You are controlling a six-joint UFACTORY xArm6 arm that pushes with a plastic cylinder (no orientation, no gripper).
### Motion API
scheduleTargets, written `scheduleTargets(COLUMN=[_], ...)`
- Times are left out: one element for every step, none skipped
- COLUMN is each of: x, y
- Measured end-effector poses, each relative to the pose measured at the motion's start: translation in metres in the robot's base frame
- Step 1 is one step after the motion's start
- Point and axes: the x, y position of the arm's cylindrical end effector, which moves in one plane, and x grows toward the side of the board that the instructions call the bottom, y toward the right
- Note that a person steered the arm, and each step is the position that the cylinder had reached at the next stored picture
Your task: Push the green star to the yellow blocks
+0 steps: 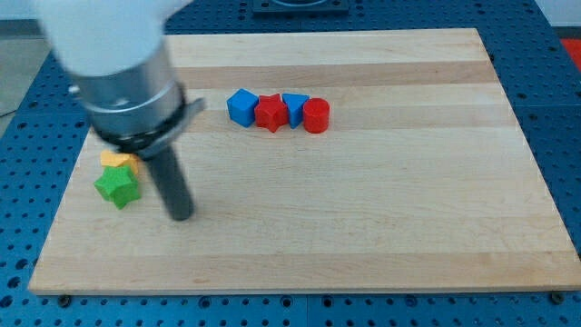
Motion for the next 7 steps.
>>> scheduleTargets(x=[0.0,-0.001,-0.004,-0.006,-0.022,-0.038,-0.041], y=[-0.082,-0.129,-0.128,-0.103,-0.085,-0.063,-0.059])
